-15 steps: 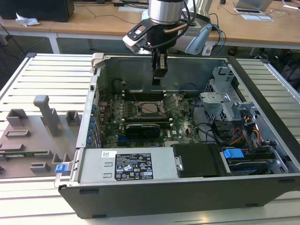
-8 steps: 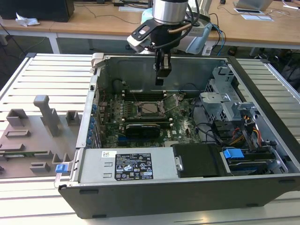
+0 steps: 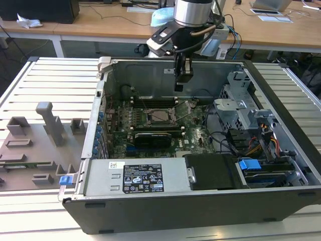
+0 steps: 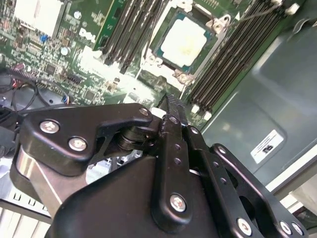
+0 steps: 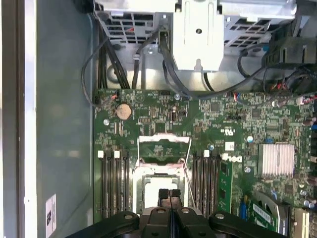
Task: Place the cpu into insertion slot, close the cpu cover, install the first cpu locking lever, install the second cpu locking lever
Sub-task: 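Close the cpu cover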
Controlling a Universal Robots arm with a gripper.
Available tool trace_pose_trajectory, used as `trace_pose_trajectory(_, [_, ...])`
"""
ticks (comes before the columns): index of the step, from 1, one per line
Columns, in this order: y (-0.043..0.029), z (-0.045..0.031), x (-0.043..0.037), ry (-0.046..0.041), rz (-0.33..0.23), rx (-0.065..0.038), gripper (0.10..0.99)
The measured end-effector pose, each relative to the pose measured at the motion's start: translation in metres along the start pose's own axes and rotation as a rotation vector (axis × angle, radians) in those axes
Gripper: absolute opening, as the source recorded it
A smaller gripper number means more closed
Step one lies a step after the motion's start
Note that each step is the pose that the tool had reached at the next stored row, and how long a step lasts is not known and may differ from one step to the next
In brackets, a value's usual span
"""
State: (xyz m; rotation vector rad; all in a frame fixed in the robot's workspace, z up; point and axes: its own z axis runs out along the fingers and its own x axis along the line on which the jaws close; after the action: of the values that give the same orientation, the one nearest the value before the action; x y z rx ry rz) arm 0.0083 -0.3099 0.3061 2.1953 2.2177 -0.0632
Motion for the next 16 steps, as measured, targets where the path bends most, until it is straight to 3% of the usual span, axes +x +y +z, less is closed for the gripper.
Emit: trace_pose_trajectory(16, [0.0568,-0.0009,0.0007,0.0,0.0,0.004,0.106])
